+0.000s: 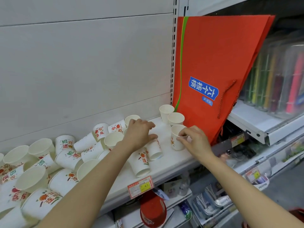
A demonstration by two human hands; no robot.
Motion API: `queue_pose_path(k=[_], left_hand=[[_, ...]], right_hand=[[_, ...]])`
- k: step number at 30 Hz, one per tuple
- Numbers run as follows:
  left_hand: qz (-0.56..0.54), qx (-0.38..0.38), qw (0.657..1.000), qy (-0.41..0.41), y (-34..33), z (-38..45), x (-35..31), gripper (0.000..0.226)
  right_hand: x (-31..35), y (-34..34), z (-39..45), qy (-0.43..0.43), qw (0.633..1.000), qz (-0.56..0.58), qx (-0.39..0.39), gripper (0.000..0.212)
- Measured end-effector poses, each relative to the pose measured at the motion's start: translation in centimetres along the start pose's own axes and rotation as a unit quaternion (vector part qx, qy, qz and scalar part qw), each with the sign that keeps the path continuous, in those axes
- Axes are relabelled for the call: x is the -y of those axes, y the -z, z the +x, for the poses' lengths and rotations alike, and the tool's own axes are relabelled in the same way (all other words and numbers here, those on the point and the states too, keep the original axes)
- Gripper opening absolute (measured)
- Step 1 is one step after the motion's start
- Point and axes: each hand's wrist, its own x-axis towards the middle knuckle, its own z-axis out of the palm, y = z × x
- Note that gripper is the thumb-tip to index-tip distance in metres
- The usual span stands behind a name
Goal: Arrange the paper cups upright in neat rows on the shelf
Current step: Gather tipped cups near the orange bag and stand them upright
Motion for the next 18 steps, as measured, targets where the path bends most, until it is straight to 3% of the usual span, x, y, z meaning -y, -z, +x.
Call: queue_pose_path(k=[3, 6, 9, 14, 18], left_hand=[[0.097, 0.069, 0.993, 0.008, -0.3, 0.2, -0.3, 0.045], [0.038, 0.059, 0.997, 0.025, -0.3, 0.3, -0.9, 0.027], [-0.04, 0.02, 0.998, 0.038, 0.4, 0.1, -1.3, 0.017], [-0.231, -0.092, 0.969, 0.011, 1.7, -2.9, -2.5, 0.012], [-0.301, -0.178, 0.937, 0.005, 1.1, -6.0, -3.8, 0.003]], right_hand=[[-0.7, -0.2, -0.4, 0.008, 0.998, -0.056, 0.015, 0.018], [-0.6, -0.4, -0.5, 0.03, 0.996, -0.077, -0.024, 0.021], [1.3, -0.5, -0.3, 0.052, 0.996, -0.019, -0.075, 0.036], [5.5, -2.4, -0.1, -0.02, 0.989, 0.136, 0.047, 0.069], [8.0, -4.0, 0.6, -0.087, 0.981, 0.163, 0.051, 0.069]])
